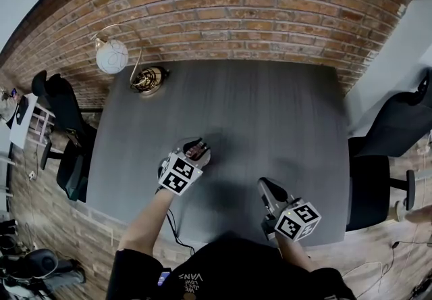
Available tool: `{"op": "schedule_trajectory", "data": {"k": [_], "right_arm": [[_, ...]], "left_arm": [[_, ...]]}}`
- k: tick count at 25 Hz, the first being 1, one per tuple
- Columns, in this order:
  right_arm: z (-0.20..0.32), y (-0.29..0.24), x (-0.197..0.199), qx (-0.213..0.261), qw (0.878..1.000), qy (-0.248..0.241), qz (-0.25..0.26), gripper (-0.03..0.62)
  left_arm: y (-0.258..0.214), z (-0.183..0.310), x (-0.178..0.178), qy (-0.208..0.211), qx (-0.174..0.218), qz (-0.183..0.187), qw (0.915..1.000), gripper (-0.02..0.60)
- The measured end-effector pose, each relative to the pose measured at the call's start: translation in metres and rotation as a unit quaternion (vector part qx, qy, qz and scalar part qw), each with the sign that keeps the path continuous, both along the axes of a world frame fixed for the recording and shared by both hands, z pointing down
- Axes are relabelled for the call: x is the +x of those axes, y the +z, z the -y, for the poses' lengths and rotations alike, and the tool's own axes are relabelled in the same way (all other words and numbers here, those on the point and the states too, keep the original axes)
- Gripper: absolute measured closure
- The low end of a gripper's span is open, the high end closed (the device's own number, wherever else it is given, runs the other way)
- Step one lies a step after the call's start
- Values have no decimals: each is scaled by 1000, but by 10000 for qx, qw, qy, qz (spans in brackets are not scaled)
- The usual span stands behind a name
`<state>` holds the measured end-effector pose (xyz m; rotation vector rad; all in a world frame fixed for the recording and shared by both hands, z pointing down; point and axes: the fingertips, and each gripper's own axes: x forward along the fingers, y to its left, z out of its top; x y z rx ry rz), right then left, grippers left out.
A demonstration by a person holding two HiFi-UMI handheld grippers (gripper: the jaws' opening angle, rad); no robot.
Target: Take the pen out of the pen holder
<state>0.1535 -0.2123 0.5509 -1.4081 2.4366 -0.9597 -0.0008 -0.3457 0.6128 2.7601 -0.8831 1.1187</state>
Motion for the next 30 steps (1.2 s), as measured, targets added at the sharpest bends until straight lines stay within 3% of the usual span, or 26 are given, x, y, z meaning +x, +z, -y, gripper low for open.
{"op": "schedule_trajectory", "data": {"k": [11, 19, 30], "right_arm": [[2, 4, 8, 36, 10000, 37, 28, 592], [2, 4, 11, 13, 10000, 43, 27, 592], [2, -3, 8, 41, 10000, 47, -30, 592]], "left_arm": [[10, 3, 2, -69, -130, 217, 9997, 428], [10, 6, 1, -197, -87, 229, 9995, 495], [2, 11, -5, -292, 73, 121, 9995, 499]]}}
